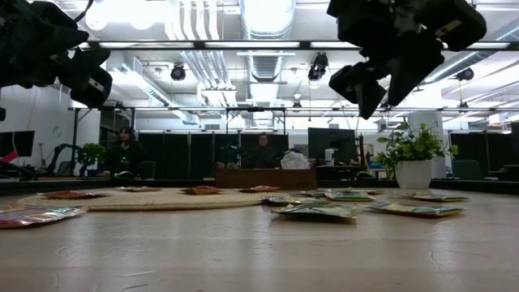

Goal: Pick & Place Tea
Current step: Put the yellow tea bag into the middle section of the wooden organizer

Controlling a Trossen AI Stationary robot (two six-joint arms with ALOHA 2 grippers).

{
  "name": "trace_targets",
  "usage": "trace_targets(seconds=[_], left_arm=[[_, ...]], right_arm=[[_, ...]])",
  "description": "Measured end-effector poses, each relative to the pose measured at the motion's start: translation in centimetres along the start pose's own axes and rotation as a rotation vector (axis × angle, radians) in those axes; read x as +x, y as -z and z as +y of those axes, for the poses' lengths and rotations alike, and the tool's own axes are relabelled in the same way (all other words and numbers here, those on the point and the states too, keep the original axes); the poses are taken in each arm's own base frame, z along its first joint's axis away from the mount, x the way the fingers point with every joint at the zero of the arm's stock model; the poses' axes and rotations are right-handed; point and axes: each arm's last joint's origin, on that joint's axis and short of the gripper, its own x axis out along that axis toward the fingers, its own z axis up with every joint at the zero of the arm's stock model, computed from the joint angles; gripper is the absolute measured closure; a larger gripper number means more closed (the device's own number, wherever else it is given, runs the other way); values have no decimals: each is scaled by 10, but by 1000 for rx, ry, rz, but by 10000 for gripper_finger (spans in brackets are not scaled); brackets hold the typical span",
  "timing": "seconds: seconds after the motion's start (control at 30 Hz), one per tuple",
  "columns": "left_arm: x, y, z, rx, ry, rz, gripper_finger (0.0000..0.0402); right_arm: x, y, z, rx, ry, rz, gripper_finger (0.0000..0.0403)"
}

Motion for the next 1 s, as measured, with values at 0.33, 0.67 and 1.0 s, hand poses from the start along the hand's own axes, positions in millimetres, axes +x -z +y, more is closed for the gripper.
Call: trace_targets(seconds=[0.33, 0.67, 1.0], left_arm=[[0, 0, 0, 0, 0, 0, 264], [0, 0, 0, 0, 0, 0, 264], [0, 0, 0, 0, 0, 1, 264]], right_arm=[[15, 12, 13, -31, -110, 50, 101], [54, 2, 50, -252, -31, 78, 78], [113, 13, 42, -101, -35, 247, 78]])
